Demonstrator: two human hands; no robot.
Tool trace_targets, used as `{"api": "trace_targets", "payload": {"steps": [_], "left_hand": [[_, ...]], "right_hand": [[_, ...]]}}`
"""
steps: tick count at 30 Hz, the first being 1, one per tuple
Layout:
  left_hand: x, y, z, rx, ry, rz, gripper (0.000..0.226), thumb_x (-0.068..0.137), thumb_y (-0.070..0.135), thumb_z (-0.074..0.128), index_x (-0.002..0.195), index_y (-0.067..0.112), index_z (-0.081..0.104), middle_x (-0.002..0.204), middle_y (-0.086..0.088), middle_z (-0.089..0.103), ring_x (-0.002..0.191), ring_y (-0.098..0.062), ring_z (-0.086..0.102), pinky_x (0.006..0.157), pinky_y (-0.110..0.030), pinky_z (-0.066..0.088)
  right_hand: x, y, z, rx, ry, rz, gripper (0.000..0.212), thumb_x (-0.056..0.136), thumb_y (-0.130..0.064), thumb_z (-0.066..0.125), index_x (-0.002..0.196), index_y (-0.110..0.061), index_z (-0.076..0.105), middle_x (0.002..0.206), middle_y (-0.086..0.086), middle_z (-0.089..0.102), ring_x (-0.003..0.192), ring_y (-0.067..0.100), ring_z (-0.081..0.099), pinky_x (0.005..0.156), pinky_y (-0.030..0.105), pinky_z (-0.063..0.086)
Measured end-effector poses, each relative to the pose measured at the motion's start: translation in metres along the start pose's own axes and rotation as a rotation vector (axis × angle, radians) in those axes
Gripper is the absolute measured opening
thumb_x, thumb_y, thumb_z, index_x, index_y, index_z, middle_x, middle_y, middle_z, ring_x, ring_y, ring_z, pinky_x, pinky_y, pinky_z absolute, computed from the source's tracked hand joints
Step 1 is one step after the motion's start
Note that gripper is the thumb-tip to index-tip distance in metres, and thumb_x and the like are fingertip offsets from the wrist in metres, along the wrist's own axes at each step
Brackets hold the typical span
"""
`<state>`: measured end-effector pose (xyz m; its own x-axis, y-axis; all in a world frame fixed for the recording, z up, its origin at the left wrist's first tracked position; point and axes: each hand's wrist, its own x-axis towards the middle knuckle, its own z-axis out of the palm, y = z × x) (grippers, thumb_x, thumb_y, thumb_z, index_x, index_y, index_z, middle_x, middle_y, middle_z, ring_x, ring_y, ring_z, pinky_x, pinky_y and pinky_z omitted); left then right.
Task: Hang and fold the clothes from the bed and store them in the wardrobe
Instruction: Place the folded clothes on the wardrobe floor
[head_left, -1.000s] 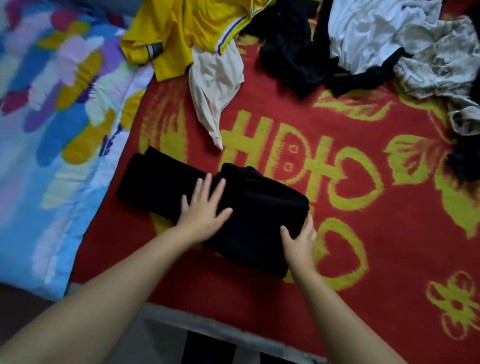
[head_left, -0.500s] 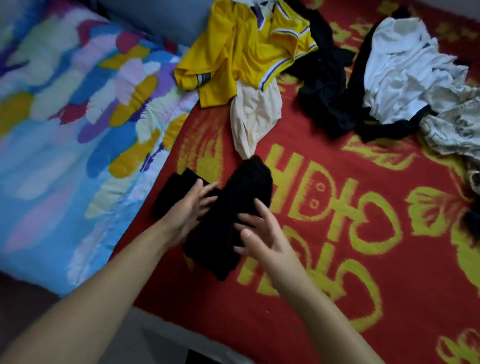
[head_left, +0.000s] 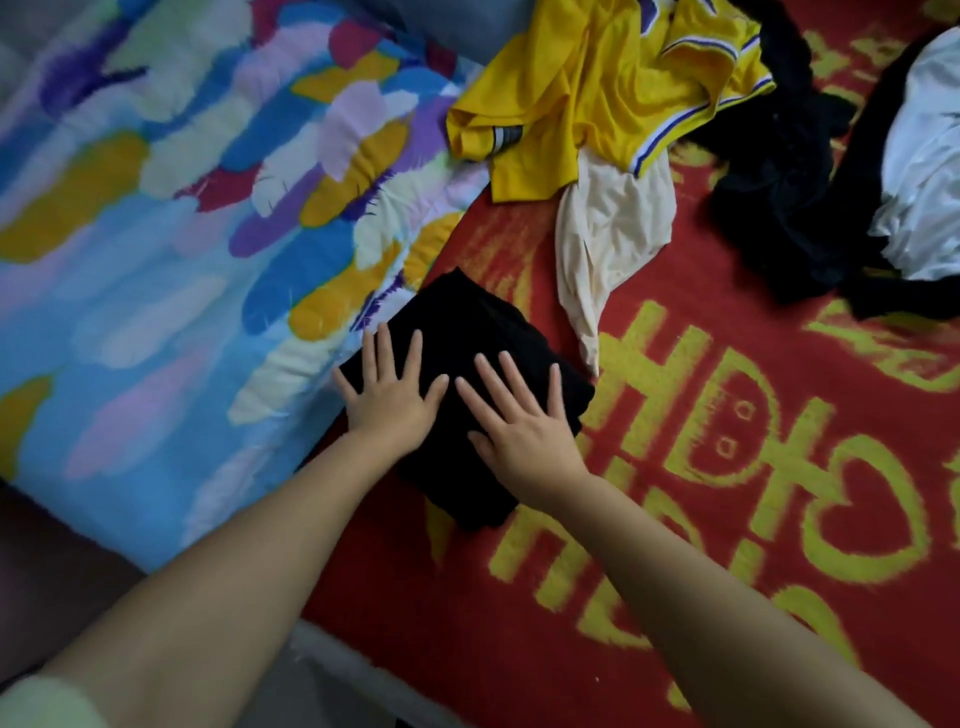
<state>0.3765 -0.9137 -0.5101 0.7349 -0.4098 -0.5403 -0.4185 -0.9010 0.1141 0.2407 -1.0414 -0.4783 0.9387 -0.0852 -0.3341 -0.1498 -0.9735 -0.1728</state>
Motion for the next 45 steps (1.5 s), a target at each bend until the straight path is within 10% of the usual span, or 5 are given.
{"api": "trace_targets", "payload": {"steps": [5, 15, 20, 31, 45], "left_hand": [[0.002, 0.0, 0.042, -0.025, 0.239, 0.0, 0.068, 0.089, 0.064, 0.001, 0.145, 0.033, -0.022, 0.159, -0.007, -0.016, 0.144, -0.022, -0.024, 0.109, -0.063, -0.012], [-0.086, 0.067, 0.063, 0.117, 0.154, 0.415, 0.081, 0.091, 0.064, 0.012, 0.145, 0.014, -0.022, 0.157, -0.016, -0.02, 0.142, -0.027, -0.027, 0.111, -0.057, -0.015], [-0.098, 0.077, 0.096, 0.19, 0.105, 0.247, 0.108, 0.092, 0.061, 0.039, 0.131, 0.007, -0.047, 0.14, -0.016, -0.05, 0.13, -0.027, -0.047, 0.101, -0.056, -0.033], [-0.127, 0.077, 0.037, 0.054, -0.029, -0.001, 0.085, 0.097, 0.025, 0.052, 0.151, 0.021, -0.015, 0.158, -0.008, -0.021, 0.145, -0.026, -0.019, 0.114, -0.059, -0.002], [-0.306, 0.015, -0.072, -0.082, -0.04, 0.167, 0.043, 0.091, 0.021, 0.047, 0.133, 0.029, 0.045, 0.126, -0.005, 0.055, 0.115, -0.031, 0.055, 0.083, -0.039, 0.048]], "right_hand": [[0.006, 0.047, 0.037, -0.036, -0.18, -0.003, 0.056, 0.091, -0.058, -0.007, 0.14, -0.041, -0.031, 0.15, -0.016, -0.035, 0.135, 0.01, -0.04, 0.11, 0.059, -0.021], [-0.007, 0.091, 0.001, -0.418, -0.286, -0.333, 0.103, 0.088, -0.024, 0.05, 0.137, -0.032, -0.04, 0.144, -0.005, -0.048, 0.136, 0.03, -0.039, 0.105, 0.072, -0.006], [-0.005, 0.084, 0.026, -0.37, -0.166, -0.256, 0.106, 0.092, -0.013, 0.054, 0.138, -0.036, -0.038, 0.146, -0.007, -0.046, 0.137, 0.029, -0.037, 0.108, 0.072, 0.006], [-0.026, 0.017, -0.042, -0.136, -0.356, -0.068, 0.07, 0.097, -0.007, 0.043, 0.152, -0.036, 0.011, 0.161, -0.005, 0.007, 0.147, 0.03, 0.011, 0.091, 0.041, 0.051], [-0.152, -0.108, -0.172, -0.215, -0.521, -0.245, 0.03, 0.091, -0.016, 0.046, 0.118, -0.014, 0.058, 0.114, 0.008, 0.064, 0.103, 0.029, 0.06, 0.085, 0.04, 0.051]]}}
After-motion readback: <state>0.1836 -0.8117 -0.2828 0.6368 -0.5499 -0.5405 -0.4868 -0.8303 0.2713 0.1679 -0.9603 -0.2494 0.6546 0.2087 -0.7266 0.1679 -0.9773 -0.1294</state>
